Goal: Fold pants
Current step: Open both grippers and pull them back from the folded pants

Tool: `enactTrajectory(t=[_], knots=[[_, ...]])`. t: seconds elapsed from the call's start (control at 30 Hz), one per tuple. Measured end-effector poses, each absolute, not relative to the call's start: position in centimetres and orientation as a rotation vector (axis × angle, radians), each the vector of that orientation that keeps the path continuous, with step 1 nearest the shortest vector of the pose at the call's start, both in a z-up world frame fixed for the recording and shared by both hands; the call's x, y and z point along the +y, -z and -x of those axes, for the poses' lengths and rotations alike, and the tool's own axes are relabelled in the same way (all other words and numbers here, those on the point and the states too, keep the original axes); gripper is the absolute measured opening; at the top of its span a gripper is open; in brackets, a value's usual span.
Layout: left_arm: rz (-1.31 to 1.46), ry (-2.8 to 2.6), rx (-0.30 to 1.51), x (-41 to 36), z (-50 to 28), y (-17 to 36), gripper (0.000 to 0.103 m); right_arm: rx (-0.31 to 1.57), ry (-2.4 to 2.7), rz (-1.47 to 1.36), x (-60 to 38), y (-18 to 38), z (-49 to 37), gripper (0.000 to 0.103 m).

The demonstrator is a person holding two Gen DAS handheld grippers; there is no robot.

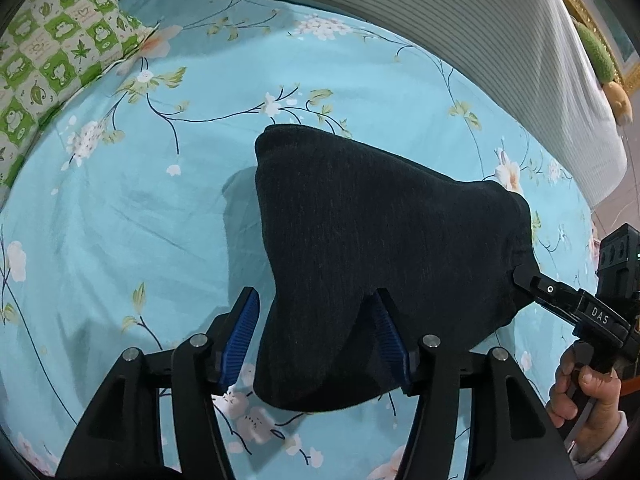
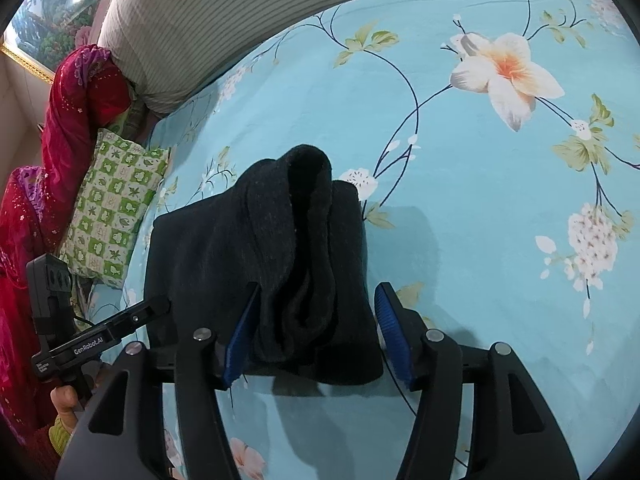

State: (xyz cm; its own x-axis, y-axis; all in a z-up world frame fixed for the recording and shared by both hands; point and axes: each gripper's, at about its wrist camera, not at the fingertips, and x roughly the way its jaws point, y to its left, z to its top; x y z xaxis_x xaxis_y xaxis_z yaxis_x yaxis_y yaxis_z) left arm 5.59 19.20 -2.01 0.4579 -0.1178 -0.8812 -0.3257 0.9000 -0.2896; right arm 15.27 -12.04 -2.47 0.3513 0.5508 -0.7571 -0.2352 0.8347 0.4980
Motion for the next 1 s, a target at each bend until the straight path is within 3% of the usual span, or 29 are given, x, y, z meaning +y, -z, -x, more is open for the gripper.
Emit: enactTrajectory(t=[0.23, 1.0], knots=[[0.407, -0.164, 1.062, 18.1, -4.0, 0.7, 0.076, 1.077, -0.529, -0.313, -12.0, 1.7, -14.2, 0.06], [0.269, -0.229, 0.967, 12.7, 0.4, -0.2, 0.076, 0.907, -0.561, -0.044, -10.2, 0.3, -7.9, 0.087]])
